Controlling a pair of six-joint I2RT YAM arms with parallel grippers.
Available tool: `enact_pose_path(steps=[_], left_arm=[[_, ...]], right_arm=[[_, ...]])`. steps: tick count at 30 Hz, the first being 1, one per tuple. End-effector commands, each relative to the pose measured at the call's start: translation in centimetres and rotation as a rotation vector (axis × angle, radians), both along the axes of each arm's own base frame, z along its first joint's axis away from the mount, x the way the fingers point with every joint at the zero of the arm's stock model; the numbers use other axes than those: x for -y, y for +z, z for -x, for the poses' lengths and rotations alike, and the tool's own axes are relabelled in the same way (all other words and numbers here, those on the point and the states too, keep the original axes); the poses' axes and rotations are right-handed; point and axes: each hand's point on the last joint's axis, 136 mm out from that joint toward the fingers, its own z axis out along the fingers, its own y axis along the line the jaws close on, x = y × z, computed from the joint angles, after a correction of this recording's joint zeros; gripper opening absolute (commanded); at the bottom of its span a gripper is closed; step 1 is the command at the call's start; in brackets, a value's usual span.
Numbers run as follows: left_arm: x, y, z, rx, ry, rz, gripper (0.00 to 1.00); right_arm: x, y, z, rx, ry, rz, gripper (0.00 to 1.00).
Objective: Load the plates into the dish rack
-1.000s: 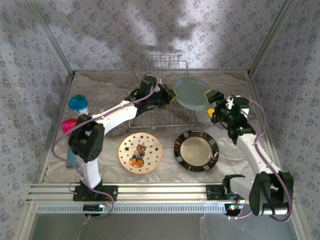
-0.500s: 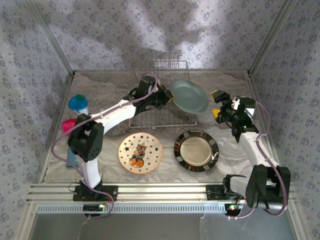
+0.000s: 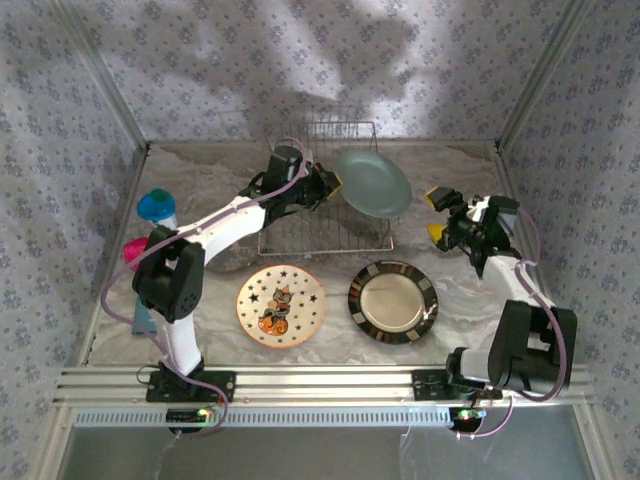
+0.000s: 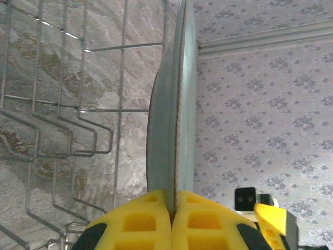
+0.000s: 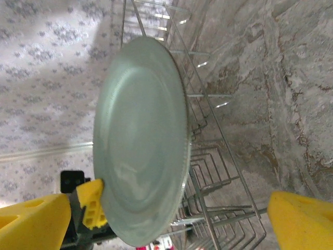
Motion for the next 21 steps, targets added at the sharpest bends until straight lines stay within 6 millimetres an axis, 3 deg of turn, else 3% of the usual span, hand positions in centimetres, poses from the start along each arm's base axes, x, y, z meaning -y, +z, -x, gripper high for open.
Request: enact_pose_path(steps=[1, 12, 21], left_arm=[[0.5, 11.2, 1.1, 0.256, -0.070, 0.207, 0.00], [0.2, 13.1, 2.2, 0.302, -0.105, 0.262, 0.00], [0.3, 13.0, 2.5, 0.299, -0.116, 0.263, 0.00]], right_arm=[[-0.6, 3.0, -0.8, 0.119, 0.098, 0.028, 0.98], [-0.7, 4.5, -2.8, 0.180, 0.184, 0.019, 0.93], [-1.4, 5.2, -4.1, 0.247, 0.274, 0.013, 0.85]])
